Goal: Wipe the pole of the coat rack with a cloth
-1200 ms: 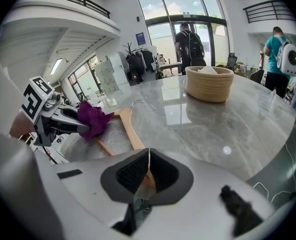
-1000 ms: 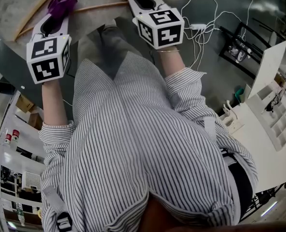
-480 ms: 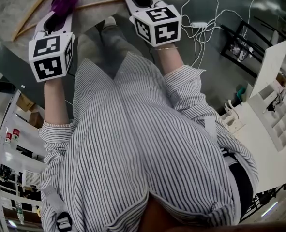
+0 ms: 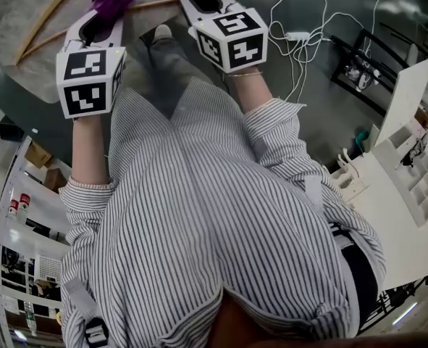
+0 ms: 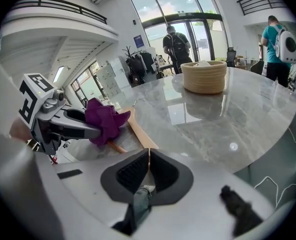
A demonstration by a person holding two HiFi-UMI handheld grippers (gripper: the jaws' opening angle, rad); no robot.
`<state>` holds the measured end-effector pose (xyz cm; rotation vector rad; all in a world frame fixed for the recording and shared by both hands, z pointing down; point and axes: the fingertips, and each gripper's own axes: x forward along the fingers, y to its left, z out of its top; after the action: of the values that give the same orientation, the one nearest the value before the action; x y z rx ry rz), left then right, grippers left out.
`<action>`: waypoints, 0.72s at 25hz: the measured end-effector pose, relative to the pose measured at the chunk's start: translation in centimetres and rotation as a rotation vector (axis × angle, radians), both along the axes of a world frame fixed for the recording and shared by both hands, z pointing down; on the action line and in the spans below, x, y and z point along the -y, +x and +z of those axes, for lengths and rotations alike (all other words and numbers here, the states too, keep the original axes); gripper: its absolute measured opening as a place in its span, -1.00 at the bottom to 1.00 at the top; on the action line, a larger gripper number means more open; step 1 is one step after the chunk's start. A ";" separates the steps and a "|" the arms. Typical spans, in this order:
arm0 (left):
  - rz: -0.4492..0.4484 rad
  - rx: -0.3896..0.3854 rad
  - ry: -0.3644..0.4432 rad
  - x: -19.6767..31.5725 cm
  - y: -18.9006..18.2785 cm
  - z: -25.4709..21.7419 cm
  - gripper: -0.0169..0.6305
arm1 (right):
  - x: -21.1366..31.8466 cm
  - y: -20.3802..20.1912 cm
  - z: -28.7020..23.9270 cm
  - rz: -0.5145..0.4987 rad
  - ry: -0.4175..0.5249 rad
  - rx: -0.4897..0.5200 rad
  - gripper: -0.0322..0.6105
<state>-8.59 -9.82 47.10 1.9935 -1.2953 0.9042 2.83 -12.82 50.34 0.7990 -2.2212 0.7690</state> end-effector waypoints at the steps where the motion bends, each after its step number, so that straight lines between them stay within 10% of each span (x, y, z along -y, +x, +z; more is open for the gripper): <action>1: 0.003 -0.001 0.000 0.0 0.1 -0.1 -0.66 | 0.0 0.0 -0.1 0.001 0.000 0.005 -0.85; 18: 0.055 -0.006 0.006 1.0 3.5 -0.5 -0.66 | 0.6 3.5 0.2 0.067 -0.011 0.010 -0.85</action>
<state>-5.13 -10.80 46.62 2.0433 -1.2468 0.9208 6.36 -13.42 50.55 0.8699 -2.2073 0.8180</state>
